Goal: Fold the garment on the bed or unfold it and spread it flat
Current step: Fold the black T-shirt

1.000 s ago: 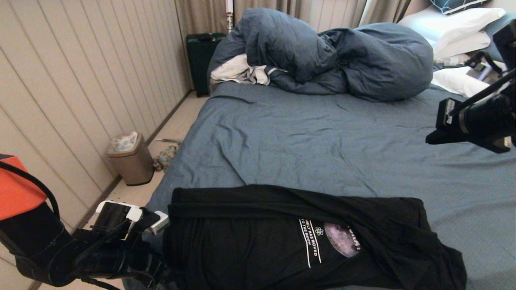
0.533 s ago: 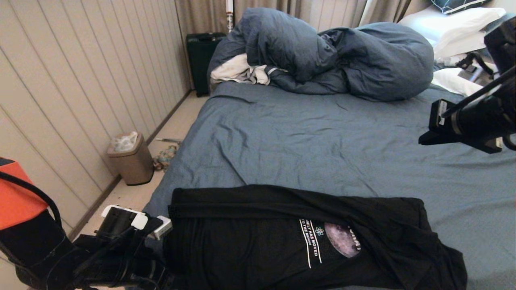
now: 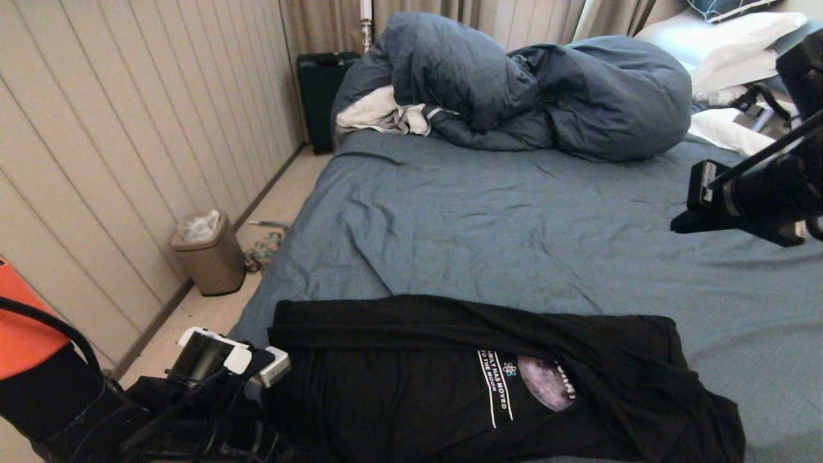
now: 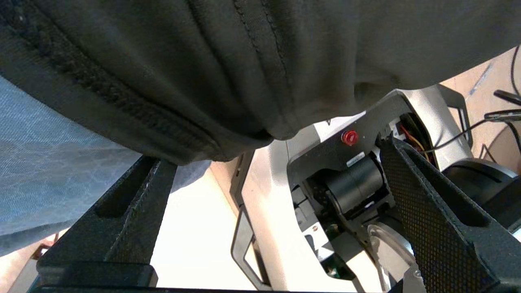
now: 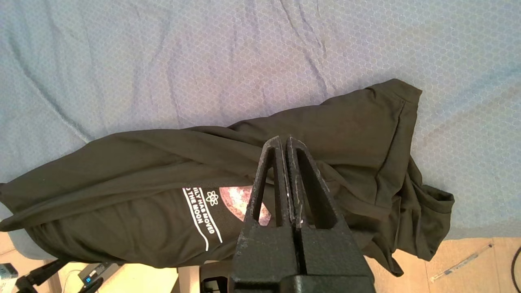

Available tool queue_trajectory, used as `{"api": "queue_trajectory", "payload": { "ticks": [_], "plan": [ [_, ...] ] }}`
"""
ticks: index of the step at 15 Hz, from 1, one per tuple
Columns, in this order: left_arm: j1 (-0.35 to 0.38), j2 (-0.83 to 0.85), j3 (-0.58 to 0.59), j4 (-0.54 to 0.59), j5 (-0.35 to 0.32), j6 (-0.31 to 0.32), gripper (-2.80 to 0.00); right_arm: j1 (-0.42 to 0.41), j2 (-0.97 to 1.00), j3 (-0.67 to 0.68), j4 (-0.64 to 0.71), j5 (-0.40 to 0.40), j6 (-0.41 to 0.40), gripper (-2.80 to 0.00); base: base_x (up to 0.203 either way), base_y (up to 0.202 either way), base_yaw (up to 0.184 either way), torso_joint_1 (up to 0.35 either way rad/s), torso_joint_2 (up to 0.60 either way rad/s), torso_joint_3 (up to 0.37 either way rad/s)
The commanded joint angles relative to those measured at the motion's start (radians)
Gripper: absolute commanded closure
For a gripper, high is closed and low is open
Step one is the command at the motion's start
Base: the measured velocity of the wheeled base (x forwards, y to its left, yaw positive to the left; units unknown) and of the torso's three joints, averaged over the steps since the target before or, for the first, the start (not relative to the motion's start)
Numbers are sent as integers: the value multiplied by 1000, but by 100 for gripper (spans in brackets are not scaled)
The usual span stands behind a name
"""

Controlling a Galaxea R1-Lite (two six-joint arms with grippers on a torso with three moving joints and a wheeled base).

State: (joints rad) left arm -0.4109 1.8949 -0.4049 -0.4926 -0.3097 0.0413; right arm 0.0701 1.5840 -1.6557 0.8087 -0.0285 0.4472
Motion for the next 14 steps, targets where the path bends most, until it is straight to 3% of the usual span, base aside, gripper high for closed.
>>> {"api": "queue_trajectory", "payload": {
  "ticks": [1,2,3,14],
  "plan": [
    [-2,6,0,-3,-2,0,-280,-1,-3,1,4,-1,2,0,0,0,0,0,0,0],
    [-2,7,-2,-2,-2,0,-53,-1,-2,1,4,-1,2,0,0,0,0,0,0,0],
    [-2,7,3,-1,-2,2,0,0,0,2,3,-1,2,0,0,0,0,0,0,0],
    [-25,-99,32,36,15,4,0,4,59,-35,-3,4,-9,0,0,0,0,0,0,0]
  ]
}}
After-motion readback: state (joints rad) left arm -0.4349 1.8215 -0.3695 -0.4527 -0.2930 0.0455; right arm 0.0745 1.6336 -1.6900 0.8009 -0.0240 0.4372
